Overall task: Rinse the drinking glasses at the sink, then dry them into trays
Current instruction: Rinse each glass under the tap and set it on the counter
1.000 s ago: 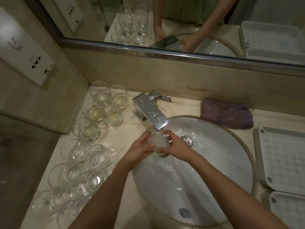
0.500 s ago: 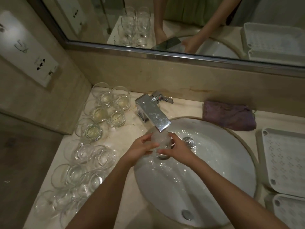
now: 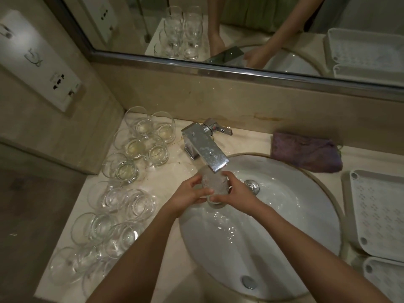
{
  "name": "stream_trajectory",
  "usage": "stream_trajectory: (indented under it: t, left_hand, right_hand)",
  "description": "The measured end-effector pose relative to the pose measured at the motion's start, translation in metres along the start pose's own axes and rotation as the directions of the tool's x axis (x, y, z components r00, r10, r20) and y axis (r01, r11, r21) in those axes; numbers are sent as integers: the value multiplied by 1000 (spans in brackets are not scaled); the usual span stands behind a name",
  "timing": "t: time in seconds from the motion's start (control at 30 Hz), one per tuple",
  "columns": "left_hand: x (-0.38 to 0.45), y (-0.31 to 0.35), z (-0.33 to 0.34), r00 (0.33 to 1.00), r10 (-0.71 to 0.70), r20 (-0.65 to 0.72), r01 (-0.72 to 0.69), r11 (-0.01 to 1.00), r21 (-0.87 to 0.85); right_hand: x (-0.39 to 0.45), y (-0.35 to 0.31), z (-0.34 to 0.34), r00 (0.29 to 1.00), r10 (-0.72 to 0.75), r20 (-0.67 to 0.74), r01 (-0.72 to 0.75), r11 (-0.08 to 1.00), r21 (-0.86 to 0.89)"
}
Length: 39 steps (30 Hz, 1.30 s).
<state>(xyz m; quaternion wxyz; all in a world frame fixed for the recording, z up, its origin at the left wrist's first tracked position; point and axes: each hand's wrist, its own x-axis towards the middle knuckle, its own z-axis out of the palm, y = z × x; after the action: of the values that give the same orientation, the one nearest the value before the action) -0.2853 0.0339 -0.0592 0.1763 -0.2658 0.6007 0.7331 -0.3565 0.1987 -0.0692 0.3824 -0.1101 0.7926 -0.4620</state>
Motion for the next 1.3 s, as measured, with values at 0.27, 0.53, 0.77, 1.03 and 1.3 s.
stream_trajectory:
  t: [0.27, 0.53, 0.77, 1.03, 1.3]
  left_hand:
    - [4, 8, 14, 993, 118, 30, -121, 980, 158]
    - [4, 2, 2, 998, 8, -57, -6, 999, 38]
    - [3, 4, 6, 998, 66, 7, -66, 997, 36]
    - [2, -2, 7, 997, 47, -63, -45, 999, 27]
    - [6, 0, -1, 999, 32, -10, -30, 992, 123]
  right_hand:
    - [-15, 15, 21, 980, -23, -199, 60, 981, 184]
    - [0, -2, 0, 1000, -13, -14, 13, 999, 50]
    - [-10, 7, 21, 982, -73, -176, 100, 984, 149]
    - [-2, 5, 0, 999, -12, -40, 12, 1000, 4]
    - [-5, 2, 13, 996, -63, -65, 60, 997, -39]
